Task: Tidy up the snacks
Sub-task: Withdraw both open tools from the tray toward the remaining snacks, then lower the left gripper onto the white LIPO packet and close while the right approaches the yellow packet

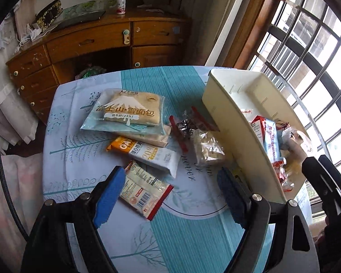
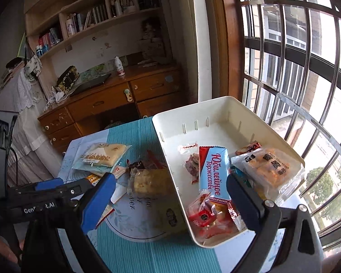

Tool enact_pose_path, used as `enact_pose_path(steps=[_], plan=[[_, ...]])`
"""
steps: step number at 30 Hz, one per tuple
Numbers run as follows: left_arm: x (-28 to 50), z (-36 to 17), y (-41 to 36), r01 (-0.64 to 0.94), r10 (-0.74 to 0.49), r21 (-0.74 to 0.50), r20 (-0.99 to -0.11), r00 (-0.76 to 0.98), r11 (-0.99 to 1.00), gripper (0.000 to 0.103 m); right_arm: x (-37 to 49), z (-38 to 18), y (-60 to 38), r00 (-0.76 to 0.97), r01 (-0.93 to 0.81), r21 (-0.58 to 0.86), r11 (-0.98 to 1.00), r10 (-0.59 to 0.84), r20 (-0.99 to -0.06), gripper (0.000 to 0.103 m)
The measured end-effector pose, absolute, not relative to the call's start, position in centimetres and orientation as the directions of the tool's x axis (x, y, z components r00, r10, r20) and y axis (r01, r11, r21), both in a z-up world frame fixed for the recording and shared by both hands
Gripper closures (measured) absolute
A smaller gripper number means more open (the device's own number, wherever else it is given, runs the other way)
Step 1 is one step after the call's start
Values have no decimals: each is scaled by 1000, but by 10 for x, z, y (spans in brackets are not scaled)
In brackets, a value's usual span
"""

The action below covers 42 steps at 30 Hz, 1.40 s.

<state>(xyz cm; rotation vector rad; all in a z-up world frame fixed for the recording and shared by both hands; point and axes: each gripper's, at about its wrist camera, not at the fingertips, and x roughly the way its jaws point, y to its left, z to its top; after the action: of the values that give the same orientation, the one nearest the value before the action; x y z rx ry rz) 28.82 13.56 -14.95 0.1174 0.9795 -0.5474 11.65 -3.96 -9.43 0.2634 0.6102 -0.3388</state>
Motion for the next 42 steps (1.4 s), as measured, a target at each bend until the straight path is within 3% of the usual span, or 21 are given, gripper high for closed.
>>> enact_pose_path(steps=[10, 22, 32, 42], plan=[[303, -185, 147, 600, -328, -38, -863, 383, 799, 21, 118, -115, -14, 689, 565, 225, 794, -304, -658, 4], [306, -226, 160, 644, -308, 9, -873, 379, 765, 21, 109, -156, -14, 524, 813, 334, 476, -351, -776, 4], [308, -254, 155, 633, -274, 22, -889, 366, 774, 21, 124, -195, -19, 351, 920, 260, 294, -321, -879, 4], [313, -264, 148, 612, -254, 45, -883, 394, 790, 21, 146, -219, -15, 314, 931, 234, 281, -286, -905, 4]])
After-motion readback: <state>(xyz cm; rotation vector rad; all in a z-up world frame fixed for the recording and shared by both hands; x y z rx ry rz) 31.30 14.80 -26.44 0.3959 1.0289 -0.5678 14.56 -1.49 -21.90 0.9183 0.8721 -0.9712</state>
